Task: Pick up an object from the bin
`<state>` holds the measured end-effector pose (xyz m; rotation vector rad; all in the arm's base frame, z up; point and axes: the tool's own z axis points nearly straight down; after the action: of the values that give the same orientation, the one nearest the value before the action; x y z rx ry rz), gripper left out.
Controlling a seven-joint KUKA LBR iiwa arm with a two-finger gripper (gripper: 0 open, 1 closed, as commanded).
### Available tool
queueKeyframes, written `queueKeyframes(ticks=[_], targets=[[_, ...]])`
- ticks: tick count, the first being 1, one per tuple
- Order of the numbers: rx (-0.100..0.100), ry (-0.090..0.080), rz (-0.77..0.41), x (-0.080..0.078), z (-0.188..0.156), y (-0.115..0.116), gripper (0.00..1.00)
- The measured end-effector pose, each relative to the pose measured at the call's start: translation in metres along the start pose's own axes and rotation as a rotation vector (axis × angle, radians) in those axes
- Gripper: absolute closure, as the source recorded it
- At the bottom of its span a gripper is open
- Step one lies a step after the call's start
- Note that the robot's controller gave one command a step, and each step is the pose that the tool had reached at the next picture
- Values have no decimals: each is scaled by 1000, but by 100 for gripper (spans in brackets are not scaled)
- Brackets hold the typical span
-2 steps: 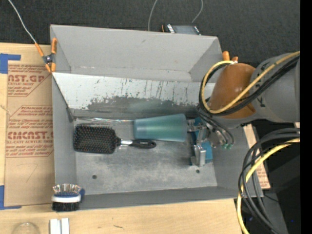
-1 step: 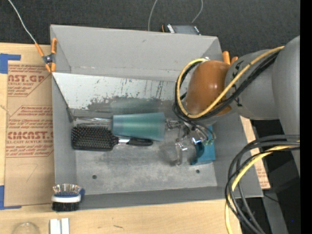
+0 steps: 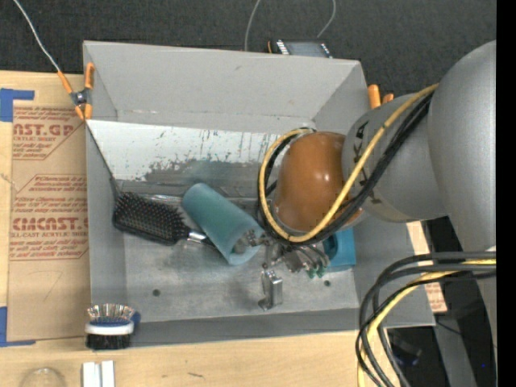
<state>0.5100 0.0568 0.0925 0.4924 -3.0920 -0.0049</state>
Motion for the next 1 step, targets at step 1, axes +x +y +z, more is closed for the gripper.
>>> queueKeyframes(ticks=[1], targets=[[5,-5,-69,21,-57,-77,0]])
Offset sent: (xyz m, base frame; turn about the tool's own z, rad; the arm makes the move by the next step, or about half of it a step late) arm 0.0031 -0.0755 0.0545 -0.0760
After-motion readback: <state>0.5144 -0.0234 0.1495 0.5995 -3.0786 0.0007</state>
